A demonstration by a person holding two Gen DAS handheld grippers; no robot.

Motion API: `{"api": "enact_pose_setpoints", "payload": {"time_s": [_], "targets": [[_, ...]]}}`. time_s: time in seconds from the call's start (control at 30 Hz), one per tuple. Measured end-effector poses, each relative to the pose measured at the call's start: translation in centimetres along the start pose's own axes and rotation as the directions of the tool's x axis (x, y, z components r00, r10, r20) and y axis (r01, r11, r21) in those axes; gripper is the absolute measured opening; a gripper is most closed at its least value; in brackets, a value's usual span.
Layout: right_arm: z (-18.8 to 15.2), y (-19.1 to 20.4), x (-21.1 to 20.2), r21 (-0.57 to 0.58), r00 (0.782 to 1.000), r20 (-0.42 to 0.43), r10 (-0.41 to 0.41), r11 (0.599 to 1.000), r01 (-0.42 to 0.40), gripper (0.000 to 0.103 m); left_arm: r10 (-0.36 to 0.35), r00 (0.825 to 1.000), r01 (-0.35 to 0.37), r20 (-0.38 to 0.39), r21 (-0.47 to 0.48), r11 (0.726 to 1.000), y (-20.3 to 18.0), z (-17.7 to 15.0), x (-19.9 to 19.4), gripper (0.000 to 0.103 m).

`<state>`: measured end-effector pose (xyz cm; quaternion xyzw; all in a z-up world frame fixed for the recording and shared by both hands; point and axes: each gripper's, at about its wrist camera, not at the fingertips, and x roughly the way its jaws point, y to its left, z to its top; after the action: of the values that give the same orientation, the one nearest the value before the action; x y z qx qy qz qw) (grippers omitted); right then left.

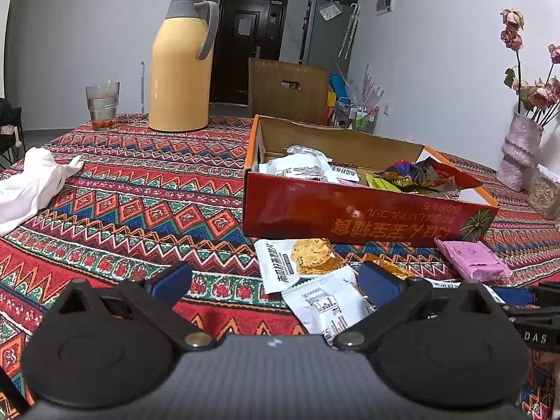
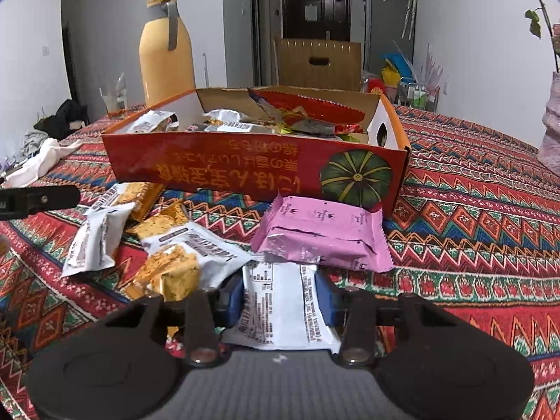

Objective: Organize snacks
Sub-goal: 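Grasp a white printed packet with the right tool, then grasp a white printed packet with the left tool while the right tool holds its packet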

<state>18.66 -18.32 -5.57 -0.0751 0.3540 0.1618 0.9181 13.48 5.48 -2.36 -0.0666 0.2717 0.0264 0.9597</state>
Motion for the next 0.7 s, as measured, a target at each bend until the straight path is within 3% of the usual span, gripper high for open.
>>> {"api": "enact_pose_setpoints", "payload": {"time_s": [0.17, 0.43, 0.7], "targets": [[-0.9, 0.9, -1.0, -0.017, 0.997, 0.058, -0.043, 0.999, 0.045, 0.041, 0.001, 1.0, -0.001, 0.0, 0.0, 1.0, 0.0, 0.0, 0.0, 0.103], [-1.3, 0.4, -3.8, 0.058, 0.964, 0.237, -0.12, 0.992, 0.11, 0.041, 0.01, 1.0, -0.01, -0.009, 0.006, 1.0, -0.1, -0.1, 0.2, 0.103], [-1.4, -0.5, -4.6, 0.112, 0.955, 0.267, -0.131, 0.988, 0.105, 0.041, 0.008, 0.994, -0.007, -0.111, 0.014, 1.0, -0.7, 0.1, 0.7, 0.103]]}}
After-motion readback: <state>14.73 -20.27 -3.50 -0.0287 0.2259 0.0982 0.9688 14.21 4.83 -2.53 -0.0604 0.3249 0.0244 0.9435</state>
